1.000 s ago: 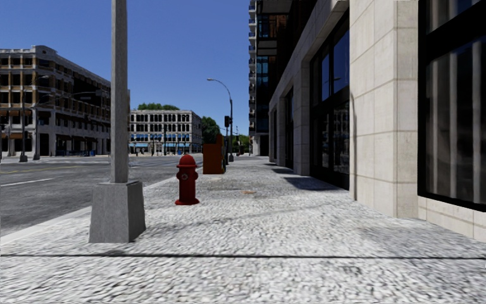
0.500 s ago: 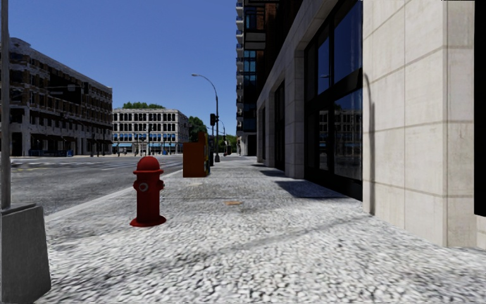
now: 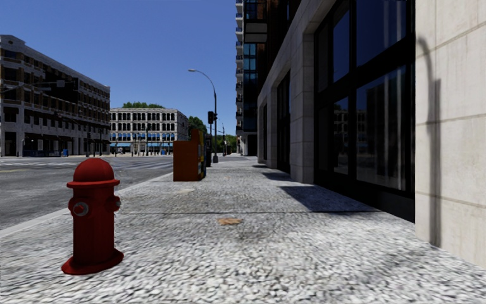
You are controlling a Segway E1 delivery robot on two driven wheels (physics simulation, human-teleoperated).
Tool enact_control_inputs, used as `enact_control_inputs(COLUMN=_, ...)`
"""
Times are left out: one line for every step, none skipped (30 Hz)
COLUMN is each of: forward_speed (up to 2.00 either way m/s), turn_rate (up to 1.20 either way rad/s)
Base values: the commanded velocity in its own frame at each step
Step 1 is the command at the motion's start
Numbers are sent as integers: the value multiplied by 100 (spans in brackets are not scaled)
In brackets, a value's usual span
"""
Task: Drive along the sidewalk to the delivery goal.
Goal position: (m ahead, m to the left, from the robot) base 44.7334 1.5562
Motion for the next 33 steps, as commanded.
enact_control_inputs(forward_speed=200, turn_rate=0)
enact_control_inputs(forward_speed=200, turn_rate=0)
enact_control_inputs(forward_speed=200, turn_rate=0)
enact_control_inputs(forward_speed=200, turn_rate=0)
enact_control_inputs(forward_speed=200, turn_rate=0)
enact_control_inputs(forward_speed=200, turn_rate=0)
enact_control_inputs(forward_speed=200, turn_rate=0)
enact_control_inputs(forward_speed=200, turn_rate=0)
enact_control_inputs(forward_speed=200, turn_rate=0)
enact_control_inputs(forward_speed=200, turn_rate=0)
enact_control_inputs(forward_speed=200, turn_rate=0)
enact_control_inputs(forward_speed=200, turn_rate=0)
enact_control_inputs(forward_speed=200, turn_rate=0)
enact_control_inputs(forward_speed=200, turn_rate=0)
enact_control_inputs(forward_speed=200, turn_rate=0)
enact_control_inputs(forward_speed=200, turn_rate=0)
enact_control_inputs(forward_speed=200, turn_rate=0)
enact_control_inputs(forward_speed=200, turn_rate=0)
enact_control_inputs(forward_speed=200, turn_rate=0)
enact_control_inputs(forward_speed=200, turn_rate=0)
enact_control_inputs(forward_speed=200, turn_rate=0)
enact_control_inputs(forward_speed=200, turn_rate=0)
enact_control_inputs(forward_speed=200, turn_rate=0)
enact_control_inputs(forward_speed=200, turn_rate=0)
enact_control_inputs(forward_speed=200, turn_rate=0)
enact_control_inputs(forward_speed=200, turn_rate=0)
enact_control_inputs(forward_speed=200, turn_rate=0)
enact_control_inputs(forward_speed=200, turn_rate=0)
enact_control_inputs(forward_speed=200, turn_rate=0)
enact_control_inputs(forward_speed=200, turn_rate=0)
enact_control_inputs(forward_speed=200, turn_rate=0)
enact_control_inputs(forward_speed=200, turn_rate=0)
enact_control_inputs(forward_speed=200, turn_rate=0)
